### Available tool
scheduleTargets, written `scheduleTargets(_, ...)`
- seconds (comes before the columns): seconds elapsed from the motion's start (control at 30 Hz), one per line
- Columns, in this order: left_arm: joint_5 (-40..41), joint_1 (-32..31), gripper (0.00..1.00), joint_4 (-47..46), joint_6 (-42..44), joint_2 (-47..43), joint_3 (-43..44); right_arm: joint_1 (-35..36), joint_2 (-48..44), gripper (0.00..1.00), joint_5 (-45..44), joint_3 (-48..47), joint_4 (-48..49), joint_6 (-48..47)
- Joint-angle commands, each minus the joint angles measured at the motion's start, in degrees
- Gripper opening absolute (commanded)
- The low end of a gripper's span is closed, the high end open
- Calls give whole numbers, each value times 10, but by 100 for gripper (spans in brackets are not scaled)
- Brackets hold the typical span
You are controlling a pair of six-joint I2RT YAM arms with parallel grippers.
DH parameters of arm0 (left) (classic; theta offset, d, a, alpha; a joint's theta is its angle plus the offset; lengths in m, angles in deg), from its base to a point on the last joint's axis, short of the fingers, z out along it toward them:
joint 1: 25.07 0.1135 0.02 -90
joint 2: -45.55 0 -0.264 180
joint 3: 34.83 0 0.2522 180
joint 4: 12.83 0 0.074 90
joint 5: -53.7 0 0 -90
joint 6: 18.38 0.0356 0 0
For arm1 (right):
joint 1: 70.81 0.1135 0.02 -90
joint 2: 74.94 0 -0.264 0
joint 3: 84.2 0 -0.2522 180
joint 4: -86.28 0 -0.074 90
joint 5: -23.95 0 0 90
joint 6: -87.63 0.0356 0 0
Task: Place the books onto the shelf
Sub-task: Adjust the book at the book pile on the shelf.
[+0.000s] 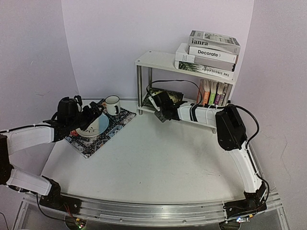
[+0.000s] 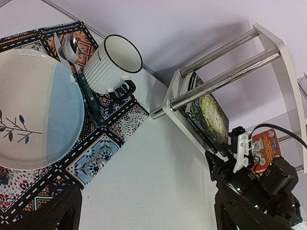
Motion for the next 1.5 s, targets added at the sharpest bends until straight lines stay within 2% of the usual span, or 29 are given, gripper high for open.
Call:
scheduleTargets(0.0,12,3,97,4,3,-5,27,-10,26,54,-10,-40,-7,-12)
scheduleTargets(0.2,12,3,97,4,-4,16,33,-18,47,47,-9,-70,-7,-22)
scheduleTargets(0.5,3,3,97,3,-15,56,37,-30,66,45,1,-106,-7,-24)
scheduleTargets(0.83,20,3,97,3,-9,46,31,-42,87,43,7,-140,-7,-11)
scheduleTargets(0.93,22,3,97,3,-8,44,30,-42,87,49,8,-139,-7,-11)
scheduleTargets(1.13,20,3,97,3,-7,44,31,-42,65,74,12,-126,-7,-9)
scheduleTargets(1.47,21,3,97,5,-8,22,24,-41,-22,93,111,-44,-9,13)
